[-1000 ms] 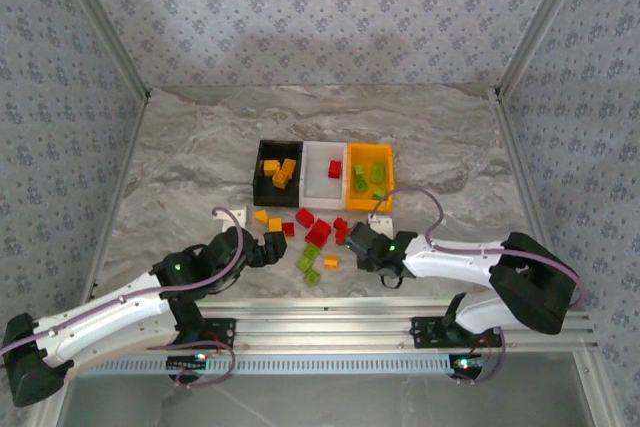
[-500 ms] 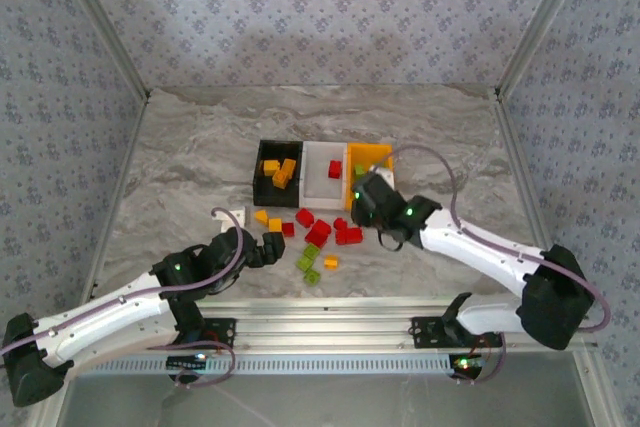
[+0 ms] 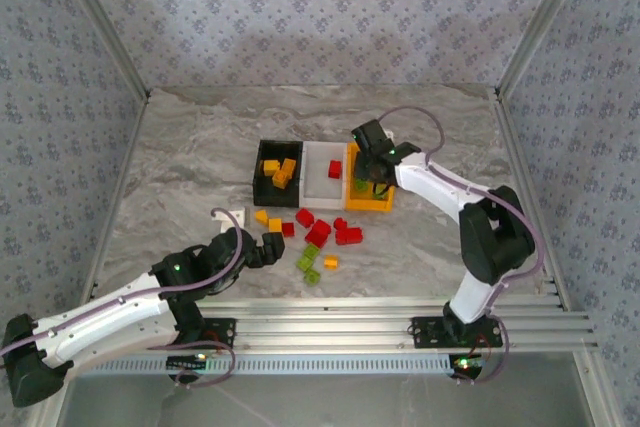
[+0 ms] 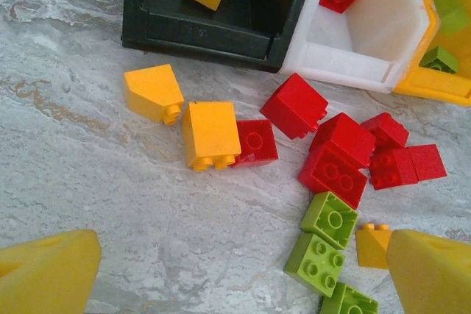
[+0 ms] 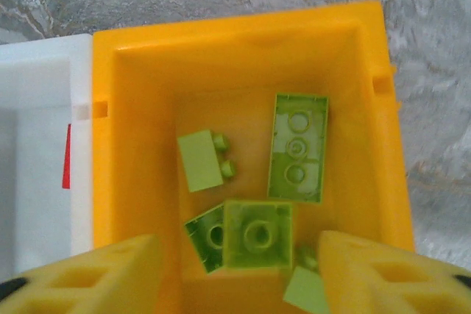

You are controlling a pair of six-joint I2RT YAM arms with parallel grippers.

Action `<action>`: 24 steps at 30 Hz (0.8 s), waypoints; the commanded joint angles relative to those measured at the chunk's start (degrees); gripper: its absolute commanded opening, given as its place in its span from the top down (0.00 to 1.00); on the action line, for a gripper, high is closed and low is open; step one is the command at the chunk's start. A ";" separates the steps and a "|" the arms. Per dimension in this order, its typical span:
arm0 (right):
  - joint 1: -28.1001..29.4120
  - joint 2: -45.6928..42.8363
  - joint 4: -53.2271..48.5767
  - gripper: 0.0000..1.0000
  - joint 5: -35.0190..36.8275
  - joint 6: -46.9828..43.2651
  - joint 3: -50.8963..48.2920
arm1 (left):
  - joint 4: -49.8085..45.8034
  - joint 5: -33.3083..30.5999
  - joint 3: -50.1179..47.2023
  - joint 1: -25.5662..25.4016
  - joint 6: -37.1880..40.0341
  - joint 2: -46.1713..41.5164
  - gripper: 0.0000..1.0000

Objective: Sort the legos into containers by color

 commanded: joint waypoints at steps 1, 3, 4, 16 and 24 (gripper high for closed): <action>0.16 -1.08 -1.27 0.31 -0.09 -1.27 2.49 | -1.14 0.50 0.06 0.03 -0.37 -0.57 0.01; 0.57 -3.55 -0.24 0.28 -0.01 -1.42 1.08 | -1.18 0.57 0.13 0.03 -0.19 -0.57 0.01; 0.91 -4.91 0.19 0.28 -0.20 -1.39 0.18 | -1.03 0.78 0.11 0.03 -0.07 -0.49 0.01; 11.59 -22.93 3.87 0.25 2.35 3.85 -20.67 | 5.95 15.47 5.57 -3.01 8.88 20.28 0.09; 11.78 -29.76 3.99 0.24 3.35 6.15 -27.27 | 5.70 12.90 12.36 -13.53 10.74 36.84 0.18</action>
